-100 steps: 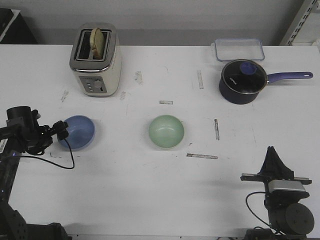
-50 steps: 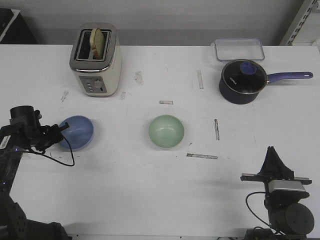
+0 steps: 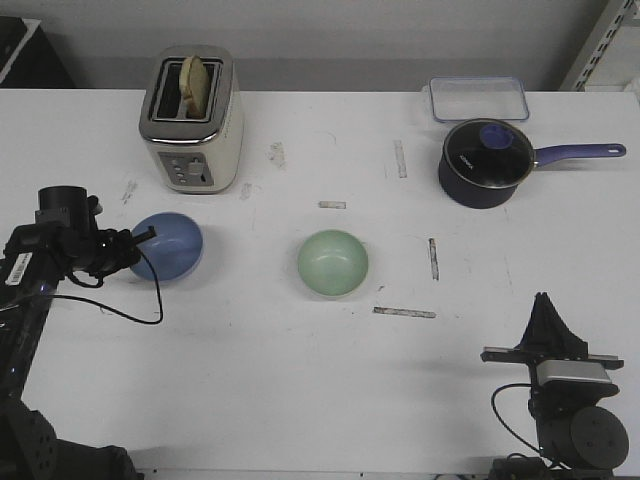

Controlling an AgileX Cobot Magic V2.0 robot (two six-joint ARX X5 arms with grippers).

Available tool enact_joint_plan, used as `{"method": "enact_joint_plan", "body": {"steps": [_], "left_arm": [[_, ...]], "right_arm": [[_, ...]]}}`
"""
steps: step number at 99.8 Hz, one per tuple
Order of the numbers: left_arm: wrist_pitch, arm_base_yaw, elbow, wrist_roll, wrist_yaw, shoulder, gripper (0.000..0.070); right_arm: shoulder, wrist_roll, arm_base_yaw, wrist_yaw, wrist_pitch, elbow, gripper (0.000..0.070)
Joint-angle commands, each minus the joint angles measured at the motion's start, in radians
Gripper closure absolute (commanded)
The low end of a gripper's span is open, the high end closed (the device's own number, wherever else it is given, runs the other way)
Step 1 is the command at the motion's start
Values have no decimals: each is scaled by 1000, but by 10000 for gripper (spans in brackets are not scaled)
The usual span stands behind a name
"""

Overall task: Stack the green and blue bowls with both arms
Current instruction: 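Carry the blue bowl with the left gripper over the green bowl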

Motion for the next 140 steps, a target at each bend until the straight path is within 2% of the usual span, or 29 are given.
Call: {"method": "enact_joint_plan", "body": {"steps": [1, 23, 38, 69, 95, 121, 140], "left_arm": [[-13, -38, 53, -20, 2, 18, 699], [8, -238, 159, -99, 2, 49, 699], [95, -398, 216, -155, 3, 113, 699], [153, -653, 306, -161, 3, 254, 699], [177, -726, 307, -158, 3, 295, 699], [178, -731, 307, -158, 3, 309, 694], [178, -730, 312, -158, 3, 305, 571]], "right_arm": [[-1, -5, 1, 0, 11, 5, 696], [-1, -5, 1, 0, 11, 5, 696], [-1, -5, 1, 0, 11, 5, 696], [-1, -5, 1, 0, 11, 5, 696], [-1, -5, 1, 0, 11, 5, 696], [-1, -5, 1, 0, 11, 5, 696], [-1, -5, 1, 0, 11, 5, 696]]}}
